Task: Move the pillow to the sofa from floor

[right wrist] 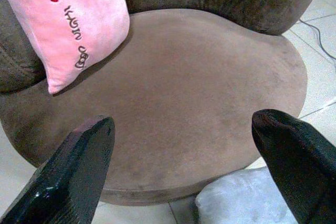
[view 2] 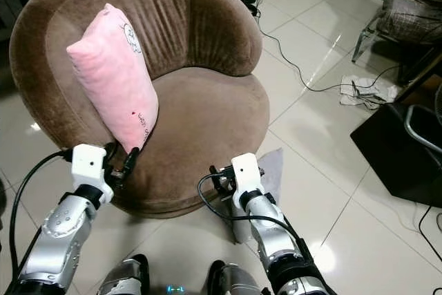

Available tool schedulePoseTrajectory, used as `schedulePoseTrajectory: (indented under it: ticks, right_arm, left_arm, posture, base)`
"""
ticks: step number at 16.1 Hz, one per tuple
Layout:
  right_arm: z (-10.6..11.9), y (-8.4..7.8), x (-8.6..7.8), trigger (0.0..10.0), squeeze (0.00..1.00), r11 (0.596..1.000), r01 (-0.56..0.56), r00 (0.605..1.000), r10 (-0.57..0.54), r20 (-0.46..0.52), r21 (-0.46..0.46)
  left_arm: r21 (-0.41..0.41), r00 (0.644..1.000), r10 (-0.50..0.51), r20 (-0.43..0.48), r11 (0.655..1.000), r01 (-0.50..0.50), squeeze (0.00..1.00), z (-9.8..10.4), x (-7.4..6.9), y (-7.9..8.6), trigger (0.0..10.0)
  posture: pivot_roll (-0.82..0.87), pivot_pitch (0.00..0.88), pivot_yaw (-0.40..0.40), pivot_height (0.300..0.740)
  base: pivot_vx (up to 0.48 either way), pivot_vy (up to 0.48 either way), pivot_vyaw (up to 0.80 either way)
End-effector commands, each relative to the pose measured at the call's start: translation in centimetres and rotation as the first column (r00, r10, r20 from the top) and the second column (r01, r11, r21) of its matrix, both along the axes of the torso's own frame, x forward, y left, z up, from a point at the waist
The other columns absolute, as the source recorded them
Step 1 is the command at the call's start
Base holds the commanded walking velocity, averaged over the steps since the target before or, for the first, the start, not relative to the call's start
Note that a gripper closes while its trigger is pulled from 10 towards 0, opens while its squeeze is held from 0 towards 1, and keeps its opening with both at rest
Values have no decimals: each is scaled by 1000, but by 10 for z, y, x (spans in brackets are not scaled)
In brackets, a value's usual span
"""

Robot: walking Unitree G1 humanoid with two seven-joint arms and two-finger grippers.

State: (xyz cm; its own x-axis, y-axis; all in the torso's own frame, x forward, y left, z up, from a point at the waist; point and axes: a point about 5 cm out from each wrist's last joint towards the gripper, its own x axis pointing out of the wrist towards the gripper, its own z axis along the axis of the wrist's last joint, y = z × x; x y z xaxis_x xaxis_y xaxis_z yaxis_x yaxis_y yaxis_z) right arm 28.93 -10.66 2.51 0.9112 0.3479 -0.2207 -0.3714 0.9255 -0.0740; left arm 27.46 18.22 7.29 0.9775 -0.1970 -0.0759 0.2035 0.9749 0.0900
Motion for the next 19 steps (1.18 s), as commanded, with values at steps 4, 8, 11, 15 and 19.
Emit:
schedulePoseTrajectory:
  ticks: [4, 8, 11, 15, 19]
  right_arm:
    - [7, -12, 8, 10000, 0, 1000, 15, 1000, -14, 18, -27]
    - [8, -11, 7, 10000, 0, 1000, 3, 1000, -2, 20, -20]
    - [4, -13, 3, 10000, 0, 1000, -9, 1000, 9, -1, -29]
    - [1, -11, -2, 10000, 0, 999, -35, 999, 34, -24, -41]
    - [-1, -15, -2, 10000, 0, 998, -30, 999, 27, -43, -54]
  left_arm:
    - [-14, 999, -44, 10, 999, 44, 0, 2, 7, -19, 10000]
    - [-37, 999, -34, 4, 999, 34, 0, 3, 10, -24, 10000]
    - [-35, 1000, -21, -10, 999, 21, 0, 0, 10, -29, 10000]
    - [-34, 999, -8, -36, 999, 7, 0, -6, 8, -33, 10000]
    - [-27, 999, 0, -35, 1000, -1, 0, -8, 9, -35, 10000]
  posture:
    - [2, 147, -107, 740]
    - [-10, 156, -112, 740]
    - [-19, 166, -123, 740]
    - [-20, 171, -133, 740]
    - [-25, 170, -138, 740]
  base:
    - [0, -233, 0]
    - [226, -388, 0]
    - [316, -356, 0]
    - [415, -132, 0]
    - [432, 0, 0]
